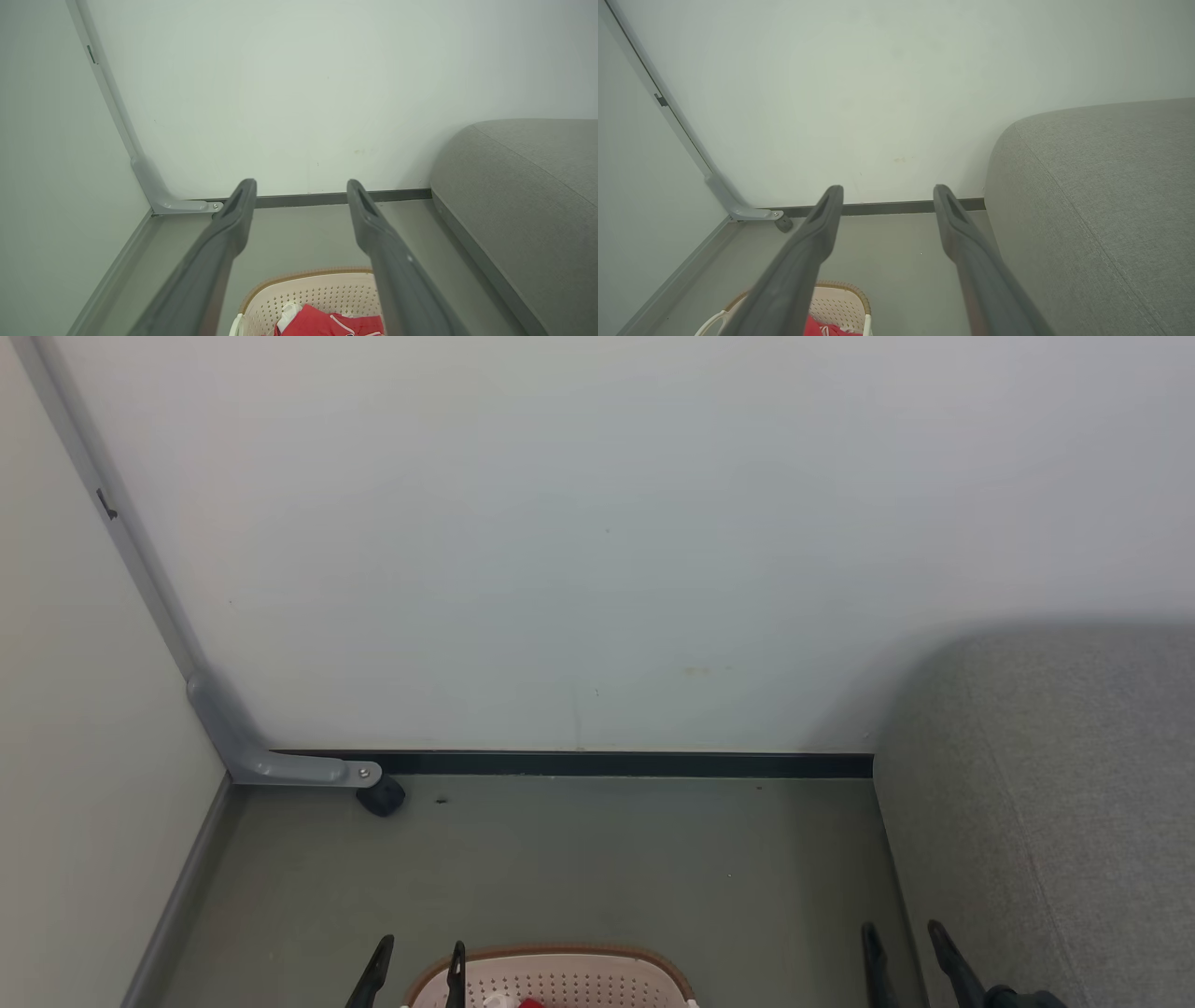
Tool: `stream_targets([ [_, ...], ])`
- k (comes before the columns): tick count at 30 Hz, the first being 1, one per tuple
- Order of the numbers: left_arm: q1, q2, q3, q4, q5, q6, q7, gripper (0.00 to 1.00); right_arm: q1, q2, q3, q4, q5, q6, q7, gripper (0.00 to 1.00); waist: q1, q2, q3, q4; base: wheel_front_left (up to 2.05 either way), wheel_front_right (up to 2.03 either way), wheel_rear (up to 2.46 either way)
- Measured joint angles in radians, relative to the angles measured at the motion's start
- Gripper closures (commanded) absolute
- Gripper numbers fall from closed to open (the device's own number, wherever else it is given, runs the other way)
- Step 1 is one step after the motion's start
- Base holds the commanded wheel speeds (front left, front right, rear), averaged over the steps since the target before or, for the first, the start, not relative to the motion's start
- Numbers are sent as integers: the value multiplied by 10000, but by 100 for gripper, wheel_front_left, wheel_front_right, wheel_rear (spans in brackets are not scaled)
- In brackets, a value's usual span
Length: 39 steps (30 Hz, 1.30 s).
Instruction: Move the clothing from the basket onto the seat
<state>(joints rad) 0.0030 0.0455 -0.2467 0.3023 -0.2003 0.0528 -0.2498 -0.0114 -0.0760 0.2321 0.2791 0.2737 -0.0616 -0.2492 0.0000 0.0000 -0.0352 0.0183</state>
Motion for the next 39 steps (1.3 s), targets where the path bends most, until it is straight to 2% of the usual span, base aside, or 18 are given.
stream_targets([
  [39, 3, 6, -52, 328, -311, -15, 0, 0, -6, 130, -115, 274, 71, 134, 0, 0, 0, 0, 89, -92, 0, 0, 0],
])
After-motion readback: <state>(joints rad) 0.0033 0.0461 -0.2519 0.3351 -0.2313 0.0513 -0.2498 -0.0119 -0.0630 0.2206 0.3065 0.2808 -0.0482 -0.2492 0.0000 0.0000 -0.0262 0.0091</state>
